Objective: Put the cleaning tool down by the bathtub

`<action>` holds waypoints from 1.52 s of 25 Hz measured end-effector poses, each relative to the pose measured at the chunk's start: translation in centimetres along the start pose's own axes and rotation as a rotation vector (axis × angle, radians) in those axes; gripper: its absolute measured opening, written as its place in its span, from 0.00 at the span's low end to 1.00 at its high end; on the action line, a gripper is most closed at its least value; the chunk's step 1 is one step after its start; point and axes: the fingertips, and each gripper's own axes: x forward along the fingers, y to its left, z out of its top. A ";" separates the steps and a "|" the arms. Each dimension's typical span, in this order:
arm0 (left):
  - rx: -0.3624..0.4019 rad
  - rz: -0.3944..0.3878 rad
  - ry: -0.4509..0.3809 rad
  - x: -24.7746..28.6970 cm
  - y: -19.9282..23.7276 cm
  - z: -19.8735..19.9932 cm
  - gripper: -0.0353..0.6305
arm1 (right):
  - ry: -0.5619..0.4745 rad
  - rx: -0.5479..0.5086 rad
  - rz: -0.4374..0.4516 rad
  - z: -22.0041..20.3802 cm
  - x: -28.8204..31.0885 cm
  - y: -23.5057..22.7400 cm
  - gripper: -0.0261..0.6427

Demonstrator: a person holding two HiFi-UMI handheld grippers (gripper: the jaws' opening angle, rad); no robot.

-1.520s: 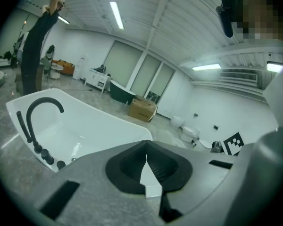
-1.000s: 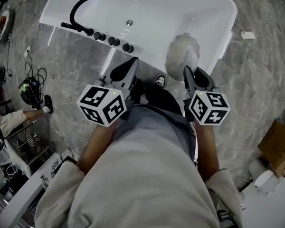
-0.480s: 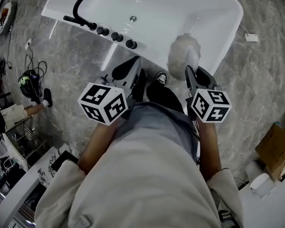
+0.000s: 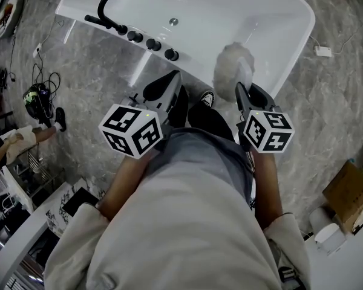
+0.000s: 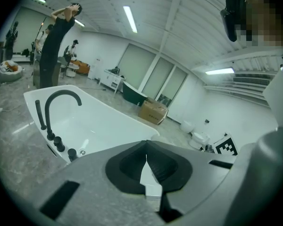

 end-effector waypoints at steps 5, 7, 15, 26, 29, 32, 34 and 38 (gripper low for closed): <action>-0.009 0.003 -0.001 -0.4 0.4 0.1 0.06 | 0.025 -0.015 0.005 -0.3 0.5 0.4 0.15; -0.011 0.006 -0.003 -0.5 0.7 0.1 0.06 | 0.038 -0.020 0.008 -0.6 0.8 0.5 0.15; -0.038 0.011 0.008 -0.9 1.4 -0.8 0.06 | 0.089 -0.028 0.037 -1.9 1.7 1.0 0.15; -0.054 0.008 0.012 -1.3 1.4 -1.3 0.06 | 0.134 -0.047 0.077 -2.8 2.3 1.6 0.15; -0.062 0.004 0.013 -1.3 1.5 -1.3 0.06 | 0.157 -0.049 0.078 -3.5 2.8 1.3 0.15; -0.066 0.004 0.012 -1.4 1.8 -1.2 0.06 | 0.181 -0.046 0.081 -4.1 3.3 1.2 0.15; -0.068 0.005 0.012 -1.5 2.1 -1.2 0.06 | 0.192 -0.045 0.080 -4.5 3.7 1.3 0.15; -0.074 0.007 0.013 -1.6 2.5 -1.3 0.06 | 0.216 -0.050 0.075 -5.2 4.4 1.2 0.15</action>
